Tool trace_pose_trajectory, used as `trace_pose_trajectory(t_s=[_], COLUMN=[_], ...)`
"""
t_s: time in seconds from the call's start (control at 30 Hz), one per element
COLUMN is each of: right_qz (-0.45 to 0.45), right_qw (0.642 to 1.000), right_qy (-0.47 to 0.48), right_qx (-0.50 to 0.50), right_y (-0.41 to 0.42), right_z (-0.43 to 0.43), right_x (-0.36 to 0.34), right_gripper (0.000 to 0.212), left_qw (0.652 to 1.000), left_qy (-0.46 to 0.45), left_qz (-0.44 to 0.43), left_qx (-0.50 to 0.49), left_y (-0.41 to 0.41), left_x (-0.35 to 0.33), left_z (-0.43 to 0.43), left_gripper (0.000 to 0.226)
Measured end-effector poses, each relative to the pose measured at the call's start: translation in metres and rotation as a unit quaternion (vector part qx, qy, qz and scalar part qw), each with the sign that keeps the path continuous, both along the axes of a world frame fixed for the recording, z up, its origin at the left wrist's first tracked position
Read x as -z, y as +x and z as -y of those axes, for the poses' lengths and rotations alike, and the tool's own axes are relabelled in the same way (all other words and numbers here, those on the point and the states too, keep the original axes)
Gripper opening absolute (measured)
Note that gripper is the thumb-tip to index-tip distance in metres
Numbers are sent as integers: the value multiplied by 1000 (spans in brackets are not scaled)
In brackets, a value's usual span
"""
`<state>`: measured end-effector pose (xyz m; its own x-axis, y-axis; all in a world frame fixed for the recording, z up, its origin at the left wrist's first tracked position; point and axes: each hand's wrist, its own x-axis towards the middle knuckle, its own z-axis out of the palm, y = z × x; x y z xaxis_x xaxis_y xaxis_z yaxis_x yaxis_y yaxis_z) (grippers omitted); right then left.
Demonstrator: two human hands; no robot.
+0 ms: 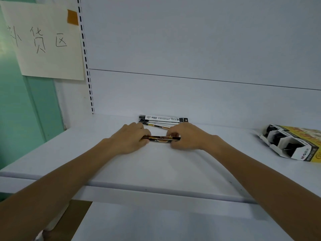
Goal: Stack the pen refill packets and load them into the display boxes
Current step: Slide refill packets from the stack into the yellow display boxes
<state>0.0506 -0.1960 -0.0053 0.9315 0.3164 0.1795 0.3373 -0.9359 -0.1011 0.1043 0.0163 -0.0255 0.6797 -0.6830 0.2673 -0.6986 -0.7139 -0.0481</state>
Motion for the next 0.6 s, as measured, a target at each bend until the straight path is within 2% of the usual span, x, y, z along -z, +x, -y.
trace_pose_trajectory(t_s=[0.13,0.23,0.3,0.4,0.43,0.5,0.57,0.6], right_qz=[4,43,66,81,83,53,24,29], right_qw=[999,998,996,996,996,985,946,925], right_qy=[-30,-52,-51,-17,10,141,304,361], right_qx=[-10,0,8,13,27,82,110,112], right_y=[-8,-12,-15,-22,-25,-36,-44,-47], right_z=[2,7,12,28,35,49,63,69], right_x=[-1,2,4,7,9,8,5,4], right_gripper=[6,7,16,29,35,58,69,68], left_qw=[997,993,993,987,987,989,980,973], left_qy=[26,51,42,30,17,-31,-62,-69], left_qz=[75,111,108,155,156,146,178,207], left_qx=[15,8,9,25,19,21,57,71], left_y=[-5,-8,-10,-15,-16,-18,-20,-20], left_x=[1,2,0,-2,-2,-4,-8,-9], left_z=[5,13,23,40,45,53,62,68], left_gripper=[32,35,38,29,26,21,12,16])
